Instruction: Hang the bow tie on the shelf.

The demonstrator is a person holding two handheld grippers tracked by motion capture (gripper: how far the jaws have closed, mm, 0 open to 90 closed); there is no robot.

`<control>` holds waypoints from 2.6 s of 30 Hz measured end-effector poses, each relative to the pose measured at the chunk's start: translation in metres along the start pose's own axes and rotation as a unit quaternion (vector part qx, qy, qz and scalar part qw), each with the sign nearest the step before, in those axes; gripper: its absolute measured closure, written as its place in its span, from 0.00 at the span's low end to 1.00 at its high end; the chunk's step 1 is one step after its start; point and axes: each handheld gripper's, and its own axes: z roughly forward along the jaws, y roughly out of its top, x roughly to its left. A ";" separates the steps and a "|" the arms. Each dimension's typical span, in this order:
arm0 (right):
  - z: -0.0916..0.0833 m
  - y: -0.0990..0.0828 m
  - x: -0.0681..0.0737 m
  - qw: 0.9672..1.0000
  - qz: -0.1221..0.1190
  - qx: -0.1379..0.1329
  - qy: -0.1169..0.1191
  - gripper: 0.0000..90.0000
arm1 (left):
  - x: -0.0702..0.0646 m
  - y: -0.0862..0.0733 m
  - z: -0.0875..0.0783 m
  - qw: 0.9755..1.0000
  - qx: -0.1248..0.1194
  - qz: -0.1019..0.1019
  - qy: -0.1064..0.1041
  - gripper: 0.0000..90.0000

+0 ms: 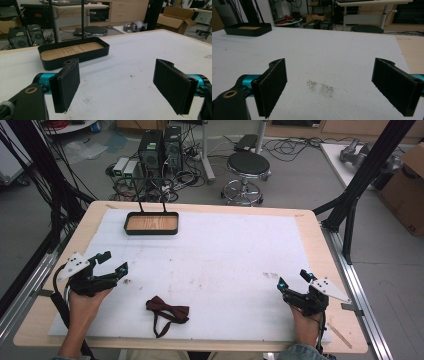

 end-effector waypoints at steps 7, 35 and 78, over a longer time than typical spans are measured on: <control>0.000 0.000 0.001 1.000 0.001 0.002 0.001 0.13 | -0.001 0.001 0.000 1.000 0.000 0.004 -0.005 0.24; 0.002 -0.001 0.001 1.000 0.002 0.009 0.000 0.13 | -0.007 0.006 0.000 0.999 -0.006 0.020 -0.042 0.25; 0.004 -0.001 0.001 1.000 -0.004 0.015 -0.001 0.13 | -0.078 -0.026 0.052 0.911 0.189 0.135 -0.341 0.47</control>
